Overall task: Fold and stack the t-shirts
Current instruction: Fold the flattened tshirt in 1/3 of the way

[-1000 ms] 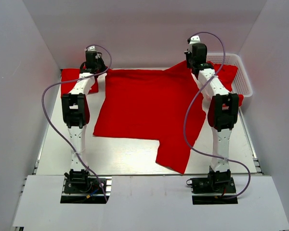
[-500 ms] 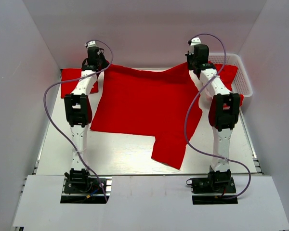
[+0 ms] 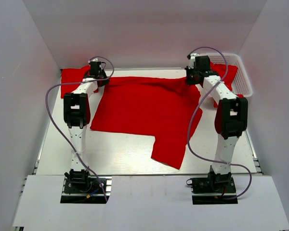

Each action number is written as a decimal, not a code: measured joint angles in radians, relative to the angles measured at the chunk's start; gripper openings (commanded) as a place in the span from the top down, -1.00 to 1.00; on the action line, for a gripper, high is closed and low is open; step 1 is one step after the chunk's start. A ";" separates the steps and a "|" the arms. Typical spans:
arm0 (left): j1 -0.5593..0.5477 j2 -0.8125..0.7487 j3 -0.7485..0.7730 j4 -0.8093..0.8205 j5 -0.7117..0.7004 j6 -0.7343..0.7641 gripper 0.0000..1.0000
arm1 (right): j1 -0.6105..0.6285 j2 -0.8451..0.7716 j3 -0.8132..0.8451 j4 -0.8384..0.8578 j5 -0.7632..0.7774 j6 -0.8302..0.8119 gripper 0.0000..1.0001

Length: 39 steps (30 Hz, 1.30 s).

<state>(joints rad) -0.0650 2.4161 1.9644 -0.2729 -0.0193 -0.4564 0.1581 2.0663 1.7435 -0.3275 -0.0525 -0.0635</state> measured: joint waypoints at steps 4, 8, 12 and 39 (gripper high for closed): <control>0.000 -0.076 -0.093 -0.026 -0.004 0.000 1.00 | 0.000 -0.112 -0.127 -0.024 -0.003 0.024 1.00; 0.003 -0.168 -0.165 -0.048 -0.013 0.001 1.00 | 0.000 -0.190 -0.198 -0.064 -0.010 0.036 1.00; 0.003 -0.230 -0.188 -0.057 -0.014 0.004 1.00 | 0.000 -0.231 -0.233 -0.098 -0.027 0.045 1.00; 0.011 -0.281 -0.168 -0.333 -0.164 -0.026 -0.99 | 0.020 -0.324 -0.330 -0.457 -0.079 0.145 -0.81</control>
<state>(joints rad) -0.0540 2.1349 1.7966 -0.6056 -0.1837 -0.4828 0.1780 1.7420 1.4136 -0.7849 -0.1318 0.0818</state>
